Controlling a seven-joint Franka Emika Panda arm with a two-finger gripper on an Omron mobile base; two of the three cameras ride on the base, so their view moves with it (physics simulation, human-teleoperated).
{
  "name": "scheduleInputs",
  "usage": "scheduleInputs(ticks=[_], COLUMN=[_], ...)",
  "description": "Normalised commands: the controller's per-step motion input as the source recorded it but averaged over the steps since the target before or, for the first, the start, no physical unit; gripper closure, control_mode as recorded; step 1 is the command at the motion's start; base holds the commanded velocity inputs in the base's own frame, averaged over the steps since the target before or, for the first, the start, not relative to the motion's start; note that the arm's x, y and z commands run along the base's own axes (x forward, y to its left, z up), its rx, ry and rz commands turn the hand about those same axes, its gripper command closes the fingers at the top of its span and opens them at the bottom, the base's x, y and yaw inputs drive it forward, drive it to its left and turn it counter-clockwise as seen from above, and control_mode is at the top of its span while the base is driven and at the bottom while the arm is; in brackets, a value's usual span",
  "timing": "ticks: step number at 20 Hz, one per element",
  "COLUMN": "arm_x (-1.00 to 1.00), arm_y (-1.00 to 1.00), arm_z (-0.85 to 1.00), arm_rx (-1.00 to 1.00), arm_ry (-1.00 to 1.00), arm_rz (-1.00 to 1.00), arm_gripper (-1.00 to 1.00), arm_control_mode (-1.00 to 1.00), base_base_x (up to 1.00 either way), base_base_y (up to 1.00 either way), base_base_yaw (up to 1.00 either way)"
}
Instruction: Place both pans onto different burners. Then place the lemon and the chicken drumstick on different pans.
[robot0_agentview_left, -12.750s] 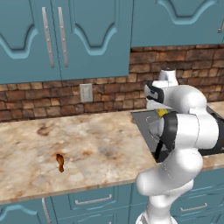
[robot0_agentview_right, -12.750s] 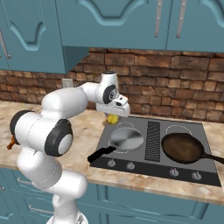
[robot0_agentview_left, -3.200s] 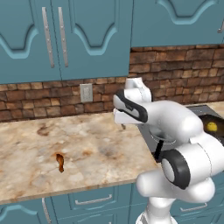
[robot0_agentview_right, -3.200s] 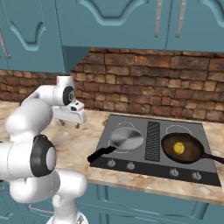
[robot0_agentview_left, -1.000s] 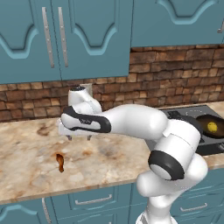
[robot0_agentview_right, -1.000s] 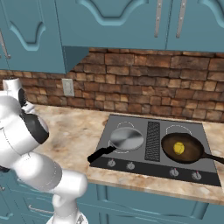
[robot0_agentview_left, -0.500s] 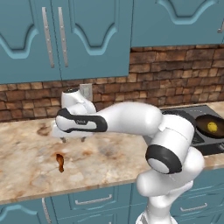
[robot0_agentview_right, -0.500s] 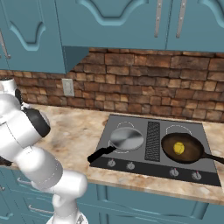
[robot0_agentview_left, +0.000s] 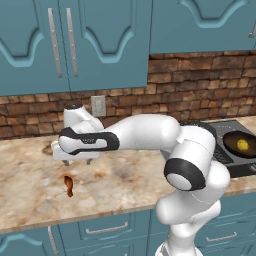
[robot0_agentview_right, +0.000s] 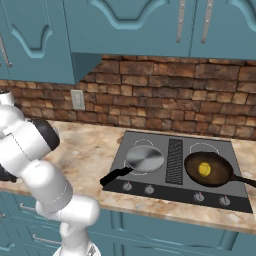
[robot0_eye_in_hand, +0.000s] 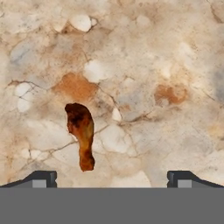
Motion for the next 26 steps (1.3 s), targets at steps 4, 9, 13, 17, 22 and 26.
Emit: scheduleInputs(ticks=[4,9,13,17,22,26], arm_x=[0.0,0.0,0.0,0.0,0.0,0.0], arm_y=[0.12,0.1,0.12,0.17,0.12,0.12], arm_z=[-0.03,-0.04,-0.21,-0.29,-0.23,-0.18], arm_rx=[0.0,0.0,0.0,0.0,0.0,0.0], arm_ry=[0.0,0.0,0.0,-0.01,-0.01,0.0], arm_rz=[0.04,0.06,0.06,0.03,0.02,0.01], arm_gripper=[-1.0,-1.0,-1.0,-1.0,-1.0,-1.0], arm_control_mode=[-1.0,-1.0,-1.0,-1.0,-1.0,-1.0], base_base_x=[0.0,0.0,0.0,0.0,0.0,0.0], base_base_y=[0.0,0.0,0.0,0.0,0.0,0.0], base_base_yaw=[0.0,0.0,0.0,0.0,0.0,0.0])
